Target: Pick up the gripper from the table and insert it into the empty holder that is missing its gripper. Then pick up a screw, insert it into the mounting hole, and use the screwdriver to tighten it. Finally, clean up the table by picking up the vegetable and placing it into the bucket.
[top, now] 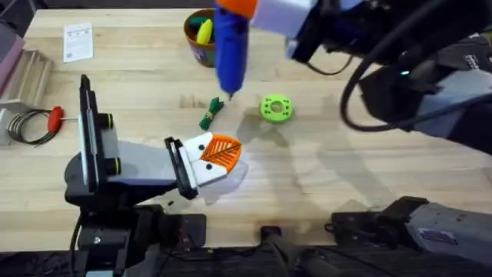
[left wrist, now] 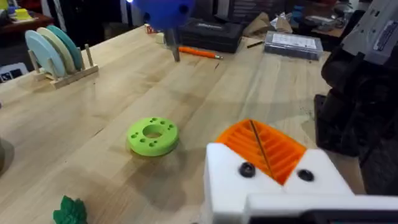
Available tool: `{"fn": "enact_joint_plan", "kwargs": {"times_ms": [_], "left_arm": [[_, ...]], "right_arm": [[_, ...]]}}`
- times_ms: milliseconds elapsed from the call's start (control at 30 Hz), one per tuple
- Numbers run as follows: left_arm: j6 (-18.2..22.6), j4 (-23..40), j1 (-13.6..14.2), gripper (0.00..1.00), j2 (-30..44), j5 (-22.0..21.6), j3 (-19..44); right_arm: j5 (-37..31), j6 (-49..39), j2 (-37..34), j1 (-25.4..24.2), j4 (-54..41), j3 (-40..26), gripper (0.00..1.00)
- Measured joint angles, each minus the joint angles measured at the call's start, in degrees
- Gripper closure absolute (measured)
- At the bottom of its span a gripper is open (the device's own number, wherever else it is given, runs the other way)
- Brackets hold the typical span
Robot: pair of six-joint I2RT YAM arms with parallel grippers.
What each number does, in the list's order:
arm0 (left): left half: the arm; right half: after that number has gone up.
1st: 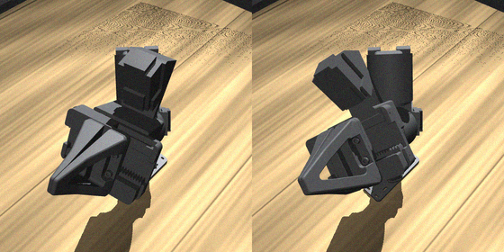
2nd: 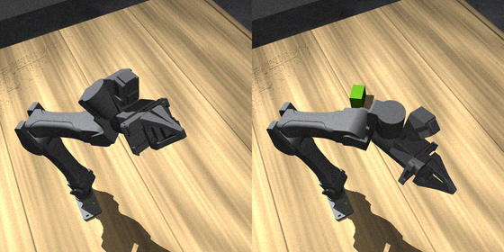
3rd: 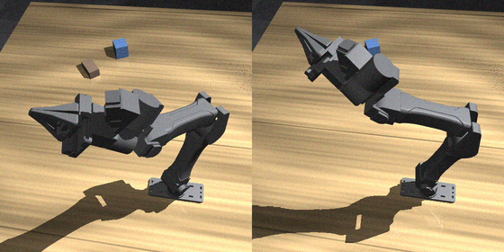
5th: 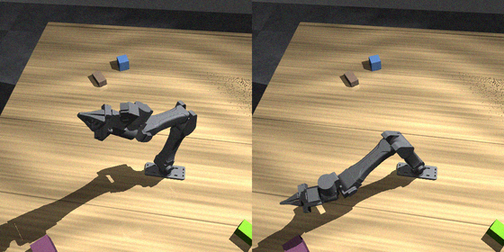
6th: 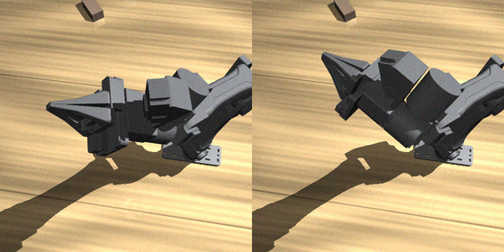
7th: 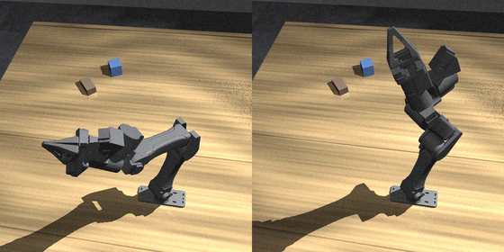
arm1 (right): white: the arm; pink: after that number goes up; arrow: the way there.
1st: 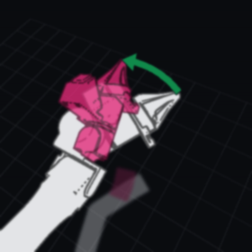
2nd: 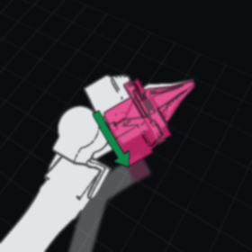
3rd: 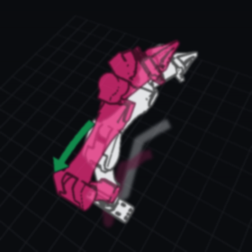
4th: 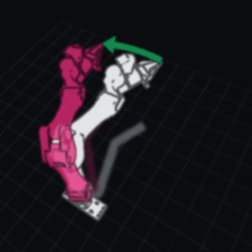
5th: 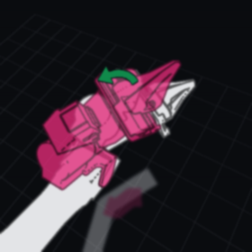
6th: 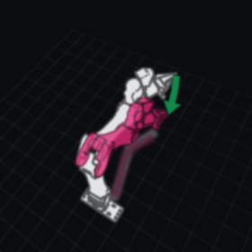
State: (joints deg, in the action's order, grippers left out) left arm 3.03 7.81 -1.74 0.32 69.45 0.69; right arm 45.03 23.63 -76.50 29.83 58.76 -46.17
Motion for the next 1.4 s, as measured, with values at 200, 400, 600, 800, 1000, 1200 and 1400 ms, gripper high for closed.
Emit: {"fn": "enact_joint_plan", "kwargs": {"times_ms": [200,400,600,800,1000,1200,1400], "left_arm": [[0.00,0.00,0.00,0.985,-0.01,0.00,0.00],[0.00,0.00,0.00,0.985,0.00,0.00,0.00],[0.00,0.00,0.00,0.985,0.00,0.00,0.00],[0.00,0.00,0.00,0.985,0.00,0.00,0.00],[0.00,0.00,0.00,0.985,-0.01,0.00,0.00],[0.00,0.00,0.00,0.985,0.00,-0.01,0.00],[0.00,0.00,0.00,0.985,0.00,0.00,0.00]], "right_arm": [[1.23,1.14,-5.60,5.26,12.49,0.00,0.980],[4.42,4.27,-10.74,8.20,23.56,0.00,0.980],[8.62,5.56,-11.15,8.57,26.14,0.00,0.980],[10.32,5.71,-11.15,9.87,26.38,0.07,0.980],[10.76,5.50,-11.15,10.51,26.57,0.72,0.980],[10.78,4.44,-11.15,11.88,26.56,0.81,0.981],[10.84,4.14,-11.15,12.30,26.56,0.81,0.981]]}}
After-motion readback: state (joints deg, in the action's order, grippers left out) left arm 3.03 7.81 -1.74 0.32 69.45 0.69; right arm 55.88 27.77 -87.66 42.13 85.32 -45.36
